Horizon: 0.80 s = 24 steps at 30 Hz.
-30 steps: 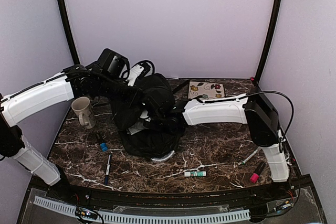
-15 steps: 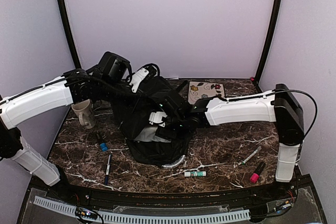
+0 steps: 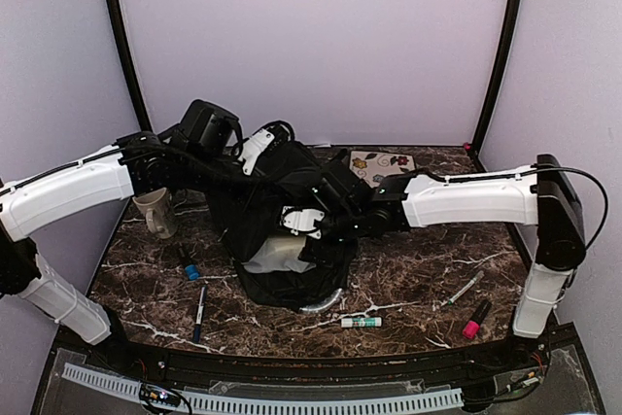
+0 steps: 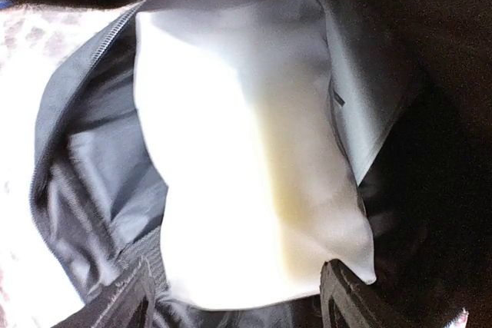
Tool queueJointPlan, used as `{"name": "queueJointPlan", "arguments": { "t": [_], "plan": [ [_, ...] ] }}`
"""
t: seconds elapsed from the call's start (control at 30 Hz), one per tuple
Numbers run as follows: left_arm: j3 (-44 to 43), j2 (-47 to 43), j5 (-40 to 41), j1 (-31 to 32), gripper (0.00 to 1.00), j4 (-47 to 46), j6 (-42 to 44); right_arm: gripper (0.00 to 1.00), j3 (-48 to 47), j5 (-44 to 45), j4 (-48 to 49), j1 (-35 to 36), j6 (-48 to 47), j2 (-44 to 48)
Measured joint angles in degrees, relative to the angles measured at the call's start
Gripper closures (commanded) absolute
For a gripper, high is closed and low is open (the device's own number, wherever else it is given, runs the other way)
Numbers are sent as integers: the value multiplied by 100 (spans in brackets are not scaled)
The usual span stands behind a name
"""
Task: Pack the student bag
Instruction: Adjust the pencil case in the largest pocket of the bag.
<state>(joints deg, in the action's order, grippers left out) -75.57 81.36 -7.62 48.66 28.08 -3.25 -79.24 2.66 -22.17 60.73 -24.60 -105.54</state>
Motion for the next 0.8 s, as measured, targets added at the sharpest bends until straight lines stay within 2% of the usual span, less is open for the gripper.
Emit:
{"name": "queueJointPlan", "arguments": {
  "t": [0.1,0.17,0.27,0.4,0.43,0.67,0.8],
  "plan": [
    [15,-11,2,0,100,-9,0,27,323,-68,-74,7,-66,433],
    [66,-17,13,4,100,-15,0,30,529,-83,-66,7,-125,728],
    [127,-17,9,11,100,-37,-2,42,730,-127,-26,35,-201,1029],
    [214,-17,9,11,100,-107,-20,64,920,-201,11,118,-286,1119],
    [225,-20,9,11,100,-122,-22,67,933,-227,11,142,-317,1071],
    [227,-20,-7,13,100,-136,-26,65,929,-326,133,232,-358,450],
    [243,-20,-9,13,100,-138,-26,69,866,-319,232,284,-404,83]
  ]
}}
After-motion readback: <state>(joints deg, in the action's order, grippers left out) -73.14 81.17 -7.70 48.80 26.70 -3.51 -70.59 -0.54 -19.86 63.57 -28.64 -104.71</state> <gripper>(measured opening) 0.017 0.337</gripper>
